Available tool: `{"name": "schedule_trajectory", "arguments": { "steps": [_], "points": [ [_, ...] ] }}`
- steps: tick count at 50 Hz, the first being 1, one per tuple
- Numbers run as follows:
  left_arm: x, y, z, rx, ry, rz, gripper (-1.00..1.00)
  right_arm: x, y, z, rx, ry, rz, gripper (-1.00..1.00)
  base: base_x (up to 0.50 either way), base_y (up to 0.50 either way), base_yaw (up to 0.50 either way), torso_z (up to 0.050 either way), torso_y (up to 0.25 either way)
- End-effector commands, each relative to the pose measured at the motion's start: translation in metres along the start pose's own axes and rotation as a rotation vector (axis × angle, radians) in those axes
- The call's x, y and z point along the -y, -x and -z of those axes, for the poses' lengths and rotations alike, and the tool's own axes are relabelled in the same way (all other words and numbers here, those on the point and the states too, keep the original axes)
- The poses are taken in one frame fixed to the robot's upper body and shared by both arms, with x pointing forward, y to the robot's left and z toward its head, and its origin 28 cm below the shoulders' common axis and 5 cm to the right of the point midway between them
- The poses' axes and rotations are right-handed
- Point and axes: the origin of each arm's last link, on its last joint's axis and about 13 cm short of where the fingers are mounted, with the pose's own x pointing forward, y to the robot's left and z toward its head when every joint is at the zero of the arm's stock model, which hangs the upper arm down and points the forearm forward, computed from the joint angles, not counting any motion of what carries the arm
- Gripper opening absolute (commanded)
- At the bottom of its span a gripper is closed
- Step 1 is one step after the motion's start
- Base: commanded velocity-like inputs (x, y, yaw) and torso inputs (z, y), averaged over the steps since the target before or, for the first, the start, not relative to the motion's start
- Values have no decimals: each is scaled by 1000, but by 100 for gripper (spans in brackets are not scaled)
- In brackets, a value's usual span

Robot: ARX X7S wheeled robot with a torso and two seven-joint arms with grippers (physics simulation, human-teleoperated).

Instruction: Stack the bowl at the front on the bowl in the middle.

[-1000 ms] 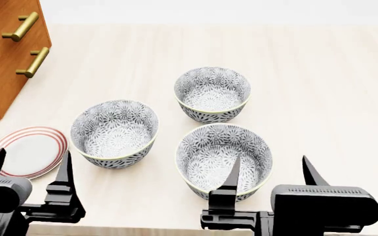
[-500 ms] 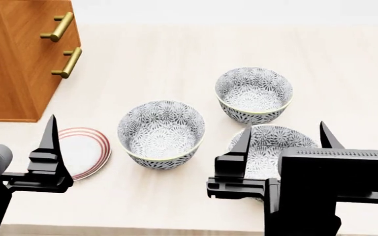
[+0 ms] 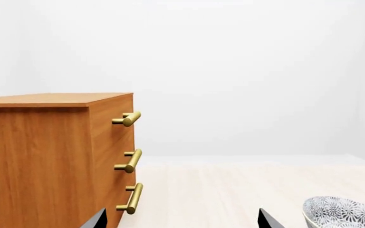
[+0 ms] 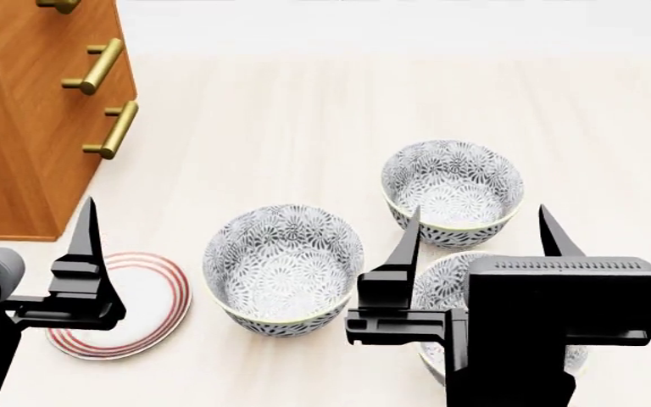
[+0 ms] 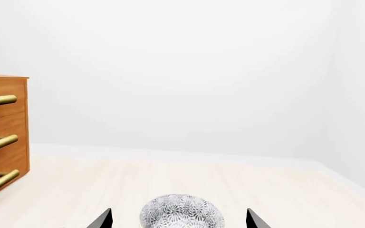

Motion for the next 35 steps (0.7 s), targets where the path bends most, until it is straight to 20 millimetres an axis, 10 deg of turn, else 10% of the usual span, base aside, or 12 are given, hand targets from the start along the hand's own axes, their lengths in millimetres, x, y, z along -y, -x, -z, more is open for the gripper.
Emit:
{"name": "schedule_trajectory", "arguments": {
  "steps": [1, 35],
  "points": [
    [0, -1, 2, 2, -8, -7, 100, -1, 0, 0, 12, 4, -12, 100, 500, 0, 0, 0, 0],
    [1, -1, 5, -7, -12, 1, 100, 2, -3, 2, -93, -64, -21, 100, 469, 0, 0, 0, 0]
  ]
}}
